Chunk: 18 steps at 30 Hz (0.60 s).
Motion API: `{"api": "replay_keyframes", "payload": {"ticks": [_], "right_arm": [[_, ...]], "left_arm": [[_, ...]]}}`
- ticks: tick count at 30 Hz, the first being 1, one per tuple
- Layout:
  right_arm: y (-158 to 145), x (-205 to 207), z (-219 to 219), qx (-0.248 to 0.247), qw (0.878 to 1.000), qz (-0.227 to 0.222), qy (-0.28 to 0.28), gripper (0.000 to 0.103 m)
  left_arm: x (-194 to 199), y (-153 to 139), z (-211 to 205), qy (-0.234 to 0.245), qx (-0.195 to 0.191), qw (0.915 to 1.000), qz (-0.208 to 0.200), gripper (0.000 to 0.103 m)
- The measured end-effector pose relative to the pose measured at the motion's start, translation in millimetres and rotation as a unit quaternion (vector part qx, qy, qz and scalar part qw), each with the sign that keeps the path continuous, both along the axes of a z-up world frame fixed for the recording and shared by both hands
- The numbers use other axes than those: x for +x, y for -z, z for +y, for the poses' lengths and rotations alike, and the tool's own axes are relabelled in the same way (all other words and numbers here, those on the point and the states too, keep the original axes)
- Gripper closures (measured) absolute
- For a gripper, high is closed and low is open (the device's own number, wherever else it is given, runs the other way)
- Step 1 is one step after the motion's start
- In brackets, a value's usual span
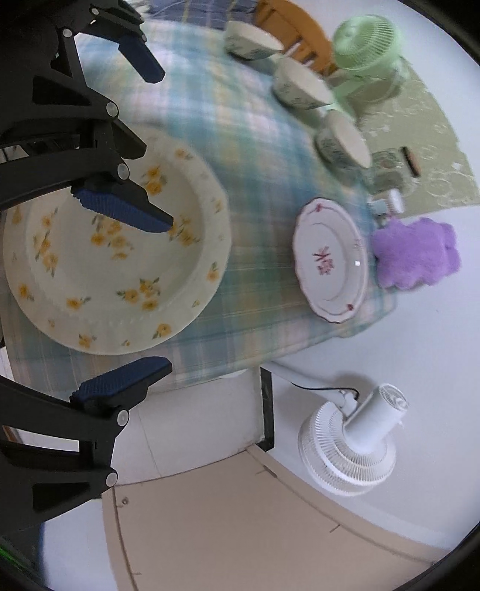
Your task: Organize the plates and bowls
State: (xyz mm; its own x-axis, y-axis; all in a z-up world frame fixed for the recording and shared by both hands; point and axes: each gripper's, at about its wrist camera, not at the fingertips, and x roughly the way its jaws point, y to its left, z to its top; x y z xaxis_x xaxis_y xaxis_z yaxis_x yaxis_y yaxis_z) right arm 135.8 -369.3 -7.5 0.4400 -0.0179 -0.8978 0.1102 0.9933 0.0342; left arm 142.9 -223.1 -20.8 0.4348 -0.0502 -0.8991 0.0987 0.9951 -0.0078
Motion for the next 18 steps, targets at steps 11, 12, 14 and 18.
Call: {"api": "replay_keyframes", "payload": {"ticks": [11, 12, 14, 18], "right_arm": [[-32, 39, -4, 0.005, 0.998, -0.060, 0.007, 0.030], [-32, 46, -8, 0.010, 0.998, -0.060, 0.007, 0.030], [-30, 58, -12, 0.017, 0.998, -0.056, 0.004, 0.030], [-31, 85, -19, 0.007, 0.998, -0.069, -0.009, 0.030]], "left_arm": [[43, -25, -7, -0.014, -0.009, 0.9988, -0.045, 0.017], [49, -25, -10, -0.018, -0.006, 0.9988, -0.046, 0.017], [60, -26, -14, -0.024, -0.008, 0.9984, -0.050, 0.017], [88, -22, -21, -0.043, -0.002, 0.9976, -0.054, 0.017]]}}
